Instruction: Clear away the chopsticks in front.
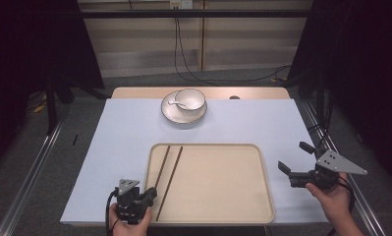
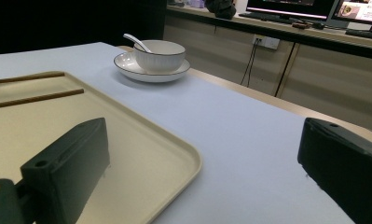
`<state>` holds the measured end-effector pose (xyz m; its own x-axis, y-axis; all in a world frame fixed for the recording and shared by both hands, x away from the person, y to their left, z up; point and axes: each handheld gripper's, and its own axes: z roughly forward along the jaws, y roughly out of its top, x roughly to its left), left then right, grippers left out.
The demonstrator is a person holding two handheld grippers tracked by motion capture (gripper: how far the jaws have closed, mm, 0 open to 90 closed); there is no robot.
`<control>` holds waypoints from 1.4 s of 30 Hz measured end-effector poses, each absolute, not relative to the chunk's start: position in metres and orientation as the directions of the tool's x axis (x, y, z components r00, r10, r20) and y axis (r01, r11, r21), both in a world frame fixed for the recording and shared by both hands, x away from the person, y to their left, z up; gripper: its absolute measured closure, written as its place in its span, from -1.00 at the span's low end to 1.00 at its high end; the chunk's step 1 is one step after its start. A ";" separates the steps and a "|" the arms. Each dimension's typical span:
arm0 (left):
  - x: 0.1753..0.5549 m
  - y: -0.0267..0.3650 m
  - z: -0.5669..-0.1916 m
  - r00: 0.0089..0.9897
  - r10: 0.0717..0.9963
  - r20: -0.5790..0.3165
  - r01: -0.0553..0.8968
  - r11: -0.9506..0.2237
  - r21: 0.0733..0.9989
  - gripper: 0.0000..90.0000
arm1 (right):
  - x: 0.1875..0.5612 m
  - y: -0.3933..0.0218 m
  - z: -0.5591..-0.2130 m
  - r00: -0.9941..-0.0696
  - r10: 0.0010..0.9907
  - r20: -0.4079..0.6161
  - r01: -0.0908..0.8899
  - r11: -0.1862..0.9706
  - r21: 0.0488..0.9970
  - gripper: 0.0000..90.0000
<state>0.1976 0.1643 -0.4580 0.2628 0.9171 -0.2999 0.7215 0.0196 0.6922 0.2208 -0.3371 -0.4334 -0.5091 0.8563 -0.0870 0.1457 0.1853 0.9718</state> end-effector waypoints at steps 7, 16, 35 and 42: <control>0.194 0.165 -0.460 0.269 0.916 -0.299 0.739 0.003 0.674 0.91 | 0.222 -0.338 -0.433 -0.509 0.857 -0.083 0.145 0.181 0.973 -0.97; 0.197 0.162 -0.462 0.267 0.916 -0.301 0.750 -0.001 0.662 0.90 | 0.224 -0.337 -0.433 -0.514 0.854 -0.078 0.147 0.177 0.973 -0.97; 0.221 0.156 -0.454 0.281 0.900 -0.333 0.706 0.041 0.707 0.39 | 0.220 -0.338 -0.432 -0.508 0.857 -0.085 0.144 0.181 0.973 -0.97; 0.229 0.164 -0.441 0.315 0.873 -0.373 0.643 0.093 0.761 0.06 | 0.221 -0.339 -0.432 -0.523 0.848 -0.088 0.148 0.192 0.970 -0.97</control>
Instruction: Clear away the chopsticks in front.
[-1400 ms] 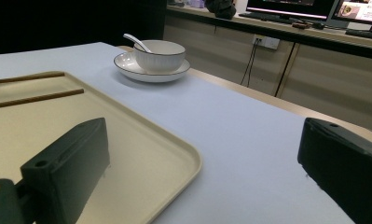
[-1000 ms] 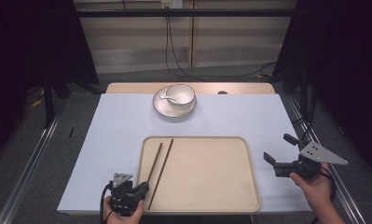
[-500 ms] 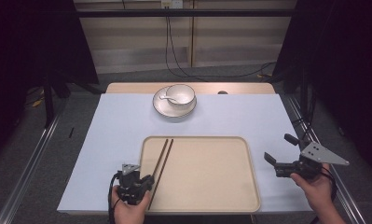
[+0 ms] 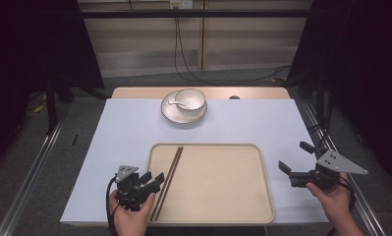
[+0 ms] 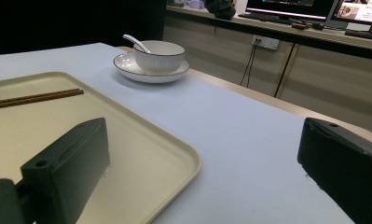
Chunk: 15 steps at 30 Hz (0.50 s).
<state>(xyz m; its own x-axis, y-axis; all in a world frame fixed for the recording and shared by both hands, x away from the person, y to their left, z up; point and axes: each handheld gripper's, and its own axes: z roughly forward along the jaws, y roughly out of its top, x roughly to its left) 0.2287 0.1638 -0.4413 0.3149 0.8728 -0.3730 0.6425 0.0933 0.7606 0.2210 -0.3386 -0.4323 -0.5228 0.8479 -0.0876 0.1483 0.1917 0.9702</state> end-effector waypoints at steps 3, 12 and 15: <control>0.234 0.165 -0.434 0.346 0.859 -0.378 0.620 0.093 0.779 -0.09 | 0.221 -0.338 -0.433 -0.511 0.855 -0.089 0.148 0.189 0.971 -0.97; 0.251 0.162 -0.413 0.396 0.849 -0.349 0.574 0.067 0.816 -0.50 | 0.221 -0.339 -0.432 -0.519 0.850 -0.089 0.146 0.190 0.971 -0.97; 0.257 0.165 -0.408 0.403 0.847 -0.347 0.559 0.072 0.826 -0.56 | 0.221 -0.339 -0.433 -0.519 0.850 -0.088 0.146 0.190 0.971 -0.97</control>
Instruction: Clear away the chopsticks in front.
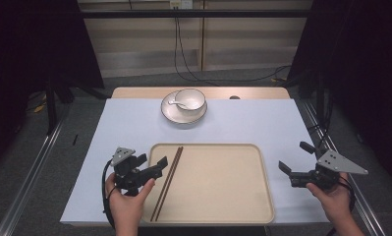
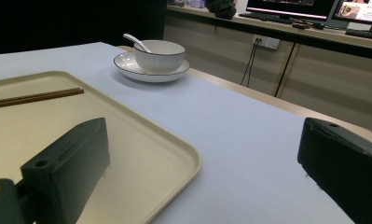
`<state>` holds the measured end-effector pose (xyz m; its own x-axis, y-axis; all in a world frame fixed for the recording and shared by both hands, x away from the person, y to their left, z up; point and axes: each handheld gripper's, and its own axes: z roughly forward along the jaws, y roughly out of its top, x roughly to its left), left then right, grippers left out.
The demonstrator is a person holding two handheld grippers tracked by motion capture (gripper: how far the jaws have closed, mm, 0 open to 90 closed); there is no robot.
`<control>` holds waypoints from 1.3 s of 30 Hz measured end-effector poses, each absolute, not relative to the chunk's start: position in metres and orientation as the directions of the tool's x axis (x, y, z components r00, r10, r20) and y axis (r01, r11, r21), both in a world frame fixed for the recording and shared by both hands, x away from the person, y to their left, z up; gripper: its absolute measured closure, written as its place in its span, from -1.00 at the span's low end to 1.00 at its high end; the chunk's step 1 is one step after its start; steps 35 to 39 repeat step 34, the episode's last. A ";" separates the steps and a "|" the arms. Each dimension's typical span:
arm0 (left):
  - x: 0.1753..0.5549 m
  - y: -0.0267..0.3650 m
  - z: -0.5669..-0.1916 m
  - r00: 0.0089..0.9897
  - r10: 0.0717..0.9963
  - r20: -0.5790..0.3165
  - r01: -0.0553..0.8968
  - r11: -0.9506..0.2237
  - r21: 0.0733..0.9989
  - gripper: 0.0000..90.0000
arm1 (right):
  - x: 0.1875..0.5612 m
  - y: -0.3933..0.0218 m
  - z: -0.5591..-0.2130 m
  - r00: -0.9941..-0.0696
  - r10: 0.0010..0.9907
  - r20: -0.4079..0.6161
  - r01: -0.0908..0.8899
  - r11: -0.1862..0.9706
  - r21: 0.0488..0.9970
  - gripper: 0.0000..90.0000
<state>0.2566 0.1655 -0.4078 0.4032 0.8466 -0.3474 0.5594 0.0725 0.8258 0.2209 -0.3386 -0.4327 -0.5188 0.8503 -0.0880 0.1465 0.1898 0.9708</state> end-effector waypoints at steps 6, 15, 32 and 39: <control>0.265 0.172 -0.399 0.400 0.845 -0.354 0.553 0.086 0.829 -0.63 | 0.221 -0.338 -0.433 -0.514 0.853 -0.087 0.149 0.189 0.971 -0.97; 0.277 0.180 -0.382 0.409 0.846 -0.342 0.532 0.083 0.843 -0.65 | 0.221 -0.338 -0.433 -0.517 0.852 -0.084 0.151 0.188 0.970 -0.97; 0.278 0.214 -0.371 0.413 0.863 -0.291 0.496 0.055 0.866 -0.77 | 0.222 -0.337 -0.435 -0.518 0.850 -0.090 0.162 0.201 0.966 -0.97; 0.278 0.217 -0.370 0.417 0.862 -0.288 0.497 0.049 0.866 -0.78 | 0.223 -0.336 -0.435 -0.519 0.850 -0.089 0.164 0.201 0.966 -0.97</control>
